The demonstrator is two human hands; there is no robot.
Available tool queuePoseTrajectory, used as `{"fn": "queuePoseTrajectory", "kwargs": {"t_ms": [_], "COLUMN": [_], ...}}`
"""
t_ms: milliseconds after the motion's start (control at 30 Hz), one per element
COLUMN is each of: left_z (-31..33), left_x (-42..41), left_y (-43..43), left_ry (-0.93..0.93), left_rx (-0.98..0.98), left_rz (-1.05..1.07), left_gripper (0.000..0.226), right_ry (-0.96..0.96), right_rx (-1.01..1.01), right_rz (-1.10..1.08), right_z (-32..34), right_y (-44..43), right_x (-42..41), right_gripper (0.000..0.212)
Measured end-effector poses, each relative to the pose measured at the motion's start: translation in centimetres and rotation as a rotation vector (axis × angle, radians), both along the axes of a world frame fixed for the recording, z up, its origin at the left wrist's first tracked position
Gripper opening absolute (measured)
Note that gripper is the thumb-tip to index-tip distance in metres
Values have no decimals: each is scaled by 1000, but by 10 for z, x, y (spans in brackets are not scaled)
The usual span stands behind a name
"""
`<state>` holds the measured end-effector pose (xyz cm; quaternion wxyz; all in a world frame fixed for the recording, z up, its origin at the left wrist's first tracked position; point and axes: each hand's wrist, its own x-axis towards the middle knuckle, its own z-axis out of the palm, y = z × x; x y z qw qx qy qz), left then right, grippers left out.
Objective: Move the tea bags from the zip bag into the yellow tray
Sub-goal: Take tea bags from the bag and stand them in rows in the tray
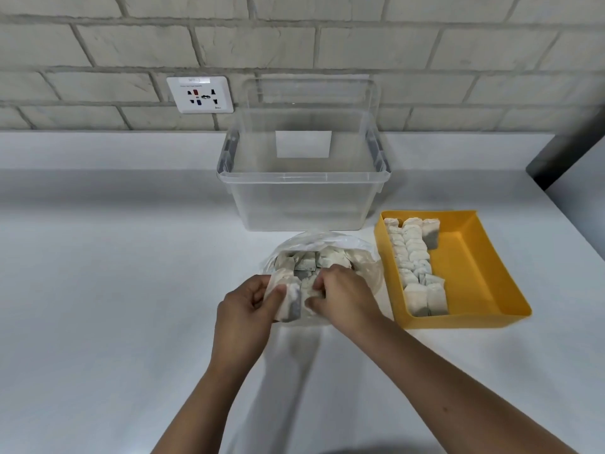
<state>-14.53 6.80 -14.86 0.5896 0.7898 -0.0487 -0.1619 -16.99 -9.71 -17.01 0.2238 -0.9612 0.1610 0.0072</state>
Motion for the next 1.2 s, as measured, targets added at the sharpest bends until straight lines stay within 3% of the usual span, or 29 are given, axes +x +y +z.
{"fn": "queuePoseTrajectory", "kwargs": {"t_ms": [167, 300, 467, 567, 633, 800, 967, 1200], "left_z": [1, 1, 3, 6, 9, 12, 11, 5], "left_x": [-3, -6, -10, -11, -14, -26, -28, -25], "left_y": [3, 3, 0, -4, -8, -10, -7, -8], "left_ry": [60, 104, 113, 112, 173, 327, 393, 279], "left_rx": [-10, -34, -44, -56, -110, -219, -262, -178], "left_rz": [23, 40, 32, 2, -47, -110, -90, -133], "left_gripper": [12, 12, 16, 17, 19, 27, 28, 13], "right_ry": [-3, -43, -306, -172, -85, -139, -140, -164], "right_rx": [-180, -122, 479, 945, 1073, 915, 828, 785], "right_rz": [13, 53, -71, -6, 43, -113, -104, -134], "right_z": [-15, -14, 24, 53, 56, 35, 28, 22], "right_y": [-1, -6, -10, -6, -1, 3, 5, 7], "right_x": [3, -5, -51, -65, -64, -61, -62, -63], "right_gripper": [17, 13, 13, 16, 14, 10, 11, 10]}}
